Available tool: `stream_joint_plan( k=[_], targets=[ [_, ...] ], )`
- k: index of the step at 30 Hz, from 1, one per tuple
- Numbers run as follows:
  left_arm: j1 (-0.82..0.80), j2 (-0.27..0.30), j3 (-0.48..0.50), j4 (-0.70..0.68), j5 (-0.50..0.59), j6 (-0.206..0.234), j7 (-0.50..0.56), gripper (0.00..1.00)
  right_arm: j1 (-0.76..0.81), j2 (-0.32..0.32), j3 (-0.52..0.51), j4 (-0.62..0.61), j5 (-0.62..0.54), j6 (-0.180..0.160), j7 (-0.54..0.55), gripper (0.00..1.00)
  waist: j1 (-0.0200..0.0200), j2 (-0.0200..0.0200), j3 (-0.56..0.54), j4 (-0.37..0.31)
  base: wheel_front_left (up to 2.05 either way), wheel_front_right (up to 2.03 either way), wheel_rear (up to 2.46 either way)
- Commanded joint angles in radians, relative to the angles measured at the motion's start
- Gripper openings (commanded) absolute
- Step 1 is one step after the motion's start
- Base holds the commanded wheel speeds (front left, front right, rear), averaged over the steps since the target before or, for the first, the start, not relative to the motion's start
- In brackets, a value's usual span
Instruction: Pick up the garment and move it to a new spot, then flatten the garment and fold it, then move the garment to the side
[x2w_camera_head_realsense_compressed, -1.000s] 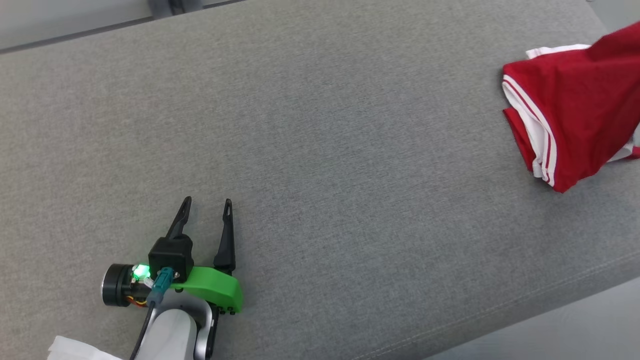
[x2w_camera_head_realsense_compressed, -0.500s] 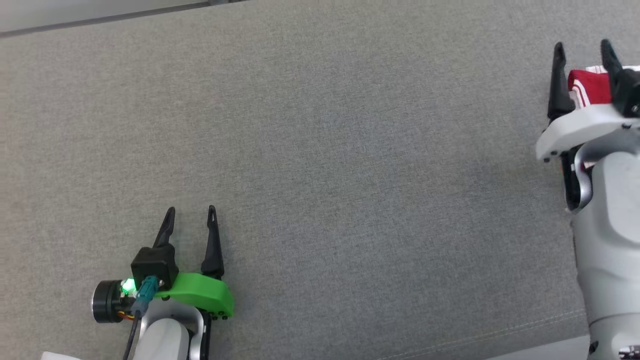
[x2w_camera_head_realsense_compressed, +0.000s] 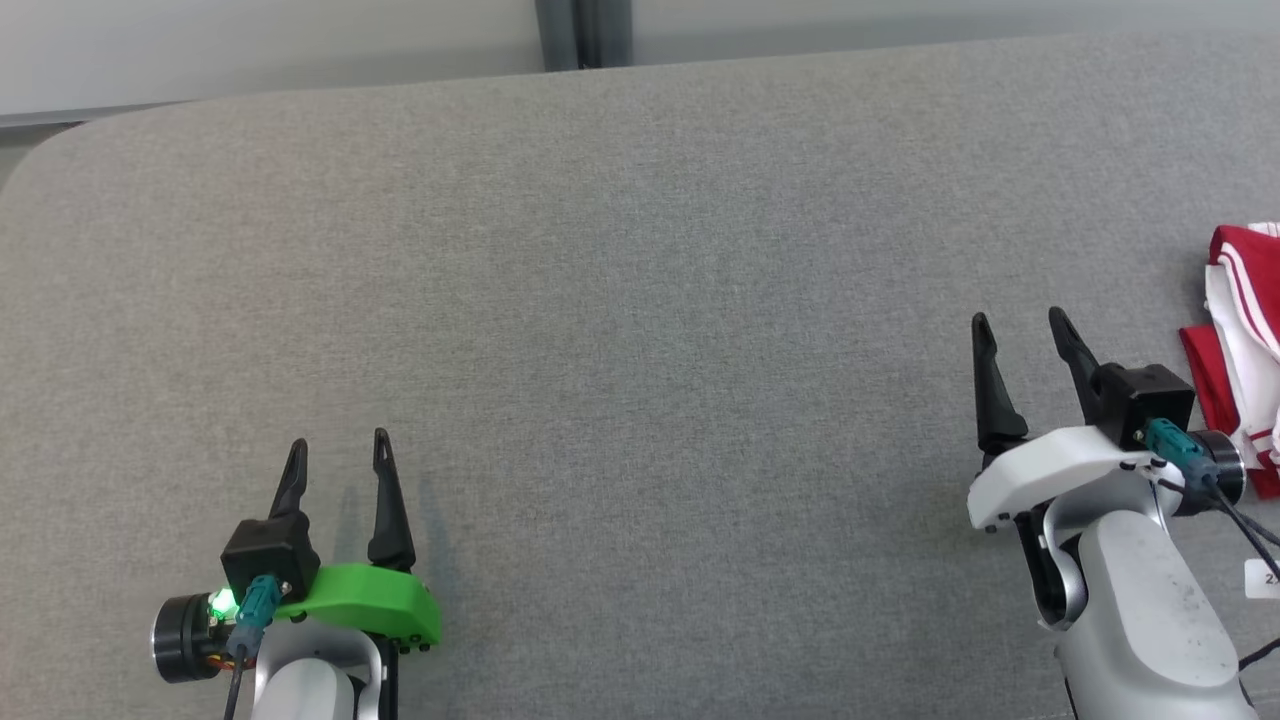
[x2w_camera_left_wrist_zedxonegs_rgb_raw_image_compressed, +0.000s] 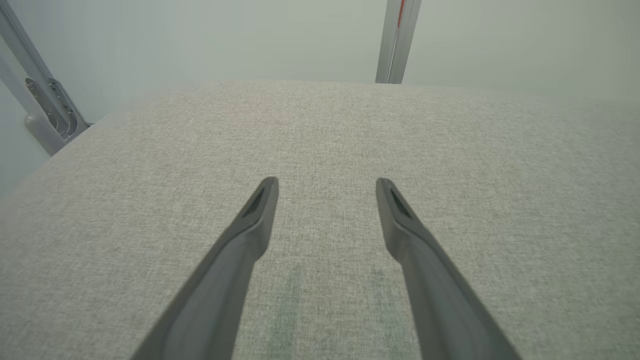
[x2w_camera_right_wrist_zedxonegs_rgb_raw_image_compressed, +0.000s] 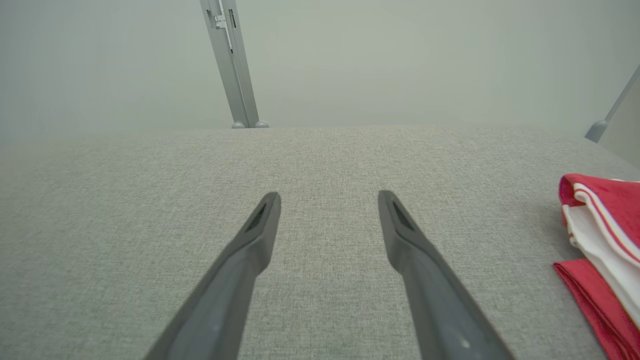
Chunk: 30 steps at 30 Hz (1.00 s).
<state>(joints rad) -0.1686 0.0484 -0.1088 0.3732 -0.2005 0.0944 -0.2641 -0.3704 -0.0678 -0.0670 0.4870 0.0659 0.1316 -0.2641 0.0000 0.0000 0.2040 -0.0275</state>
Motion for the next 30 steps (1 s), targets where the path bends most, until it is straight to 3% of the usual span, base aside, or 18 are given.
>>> stream_joint_plan(
  k=[1, 16, 17, 22, 30],
  targets=[
    [0.015, 0.004, 0.003, -0.006, -0.003, -0.002, 0.001, 1.0, 0.023, 0.001, 0.002, -0.012, 0.002, -0.002, 0.0, 1.0, 0.0, 0.0, -0.052, 0.048, 0.0, 0.0, 0.0],
    [0.084, 0.005, 0.044, -0.017, -0.028, -0.041, 0.001, 1.0, 0.092, 0.016, 0.02, -0.021, 0.034, -0.002, 0.0, 1.0, 0.0, 0.0, -0.139, 0.076, 0.0, 0.0, 0.0],
    [0.071, 0.0, 0.043, -0.017, -0.024, -0.039, 0.0, 0.0, 0.079, 0.017, 0.019, -0.019, 0.033, 0.0, 0.0, 0.0, 0.0, 0.0, -0.137, 0.074, 0.0, 0.0, 0.0],
    [0.085, -0.005, 0.046, 0.021, -0.048, -0.041, 0.007, 0.0, 0.1, 0.025, 0.015, 0.016, 0.047, 0.0, 0.008, 0.0, 0.0, 0.0, -0.139, 0.074, 0.0, 0.0, 0.0],
    [0.08, -0.004, 0.067, 0.007, -0.197, -0.061, 0.049, 0.0, 0.113, 0.024, 0.002, -0.008, 0.21, 0.0, 0.055, 0.0, 0.0, 0.0, -0.143, 0.071, 0.0, 0.0, 0.0]
  ],
)
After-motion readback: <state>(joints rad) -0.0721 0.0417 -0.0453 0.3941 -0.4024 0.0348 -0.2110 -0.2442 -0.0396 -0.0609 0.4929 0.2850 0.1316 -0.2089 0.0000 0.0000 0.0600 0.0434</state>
